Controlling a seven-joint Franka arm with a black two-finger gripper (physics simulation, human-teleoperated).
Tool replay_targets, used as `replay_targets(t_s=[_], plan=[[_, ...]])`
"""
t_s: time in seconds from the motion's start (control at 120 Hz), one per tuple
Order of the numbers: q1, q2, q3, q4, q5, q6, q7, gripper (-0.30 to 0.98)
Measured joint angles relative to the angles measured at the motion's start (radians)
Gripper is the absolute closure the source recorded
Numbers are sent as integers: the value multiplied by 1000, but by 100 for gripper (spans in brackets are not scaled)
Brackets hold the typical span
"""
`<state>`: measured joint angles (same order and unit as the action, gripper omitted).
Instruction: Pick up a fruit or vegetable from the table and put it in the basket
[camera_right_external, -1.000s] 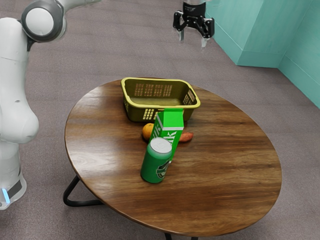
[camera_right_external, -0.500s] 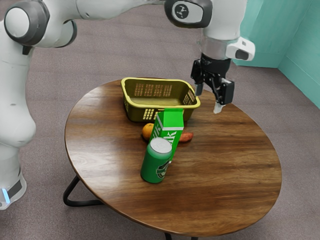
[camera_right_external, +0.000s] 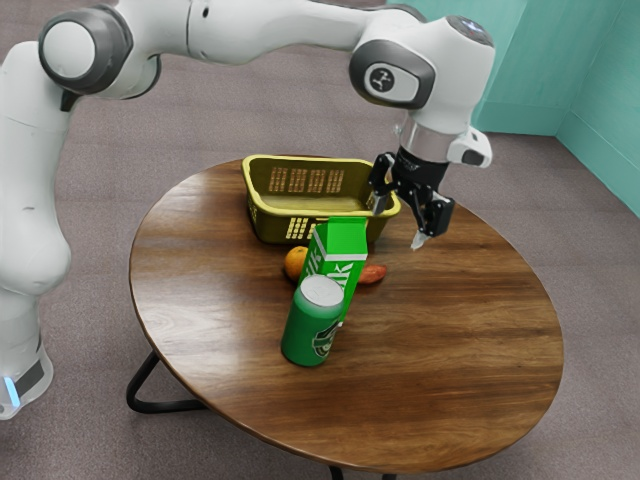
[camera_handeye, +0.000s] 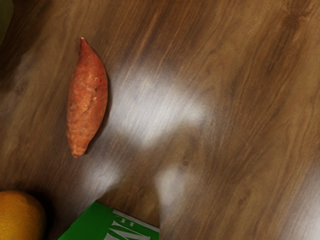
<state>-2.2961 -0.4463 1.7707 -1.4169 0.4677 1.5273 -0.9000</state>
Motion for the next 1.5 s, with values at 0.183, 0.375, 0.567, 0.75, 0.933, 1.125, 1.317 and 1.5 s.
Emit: replay_targets(t_s=[0.183,0.375,0.567,0.75,0.933,1.125,1.317,1.5], plan=[[11,-6,52,2,35,19,59,0],[9,-7,64,4,48,27,121,0],[380,22,-271,133,12,-52,160,0],[835,36,-442,150,26,-276,64,0],[685,40,-419,64,42,-380,-45,0],[621,142,-387,67,56,-439,-152,0],[564,168,-226,75,-52,-450,-260,0],[516,163,-338,80,-67,-447,20,0]])
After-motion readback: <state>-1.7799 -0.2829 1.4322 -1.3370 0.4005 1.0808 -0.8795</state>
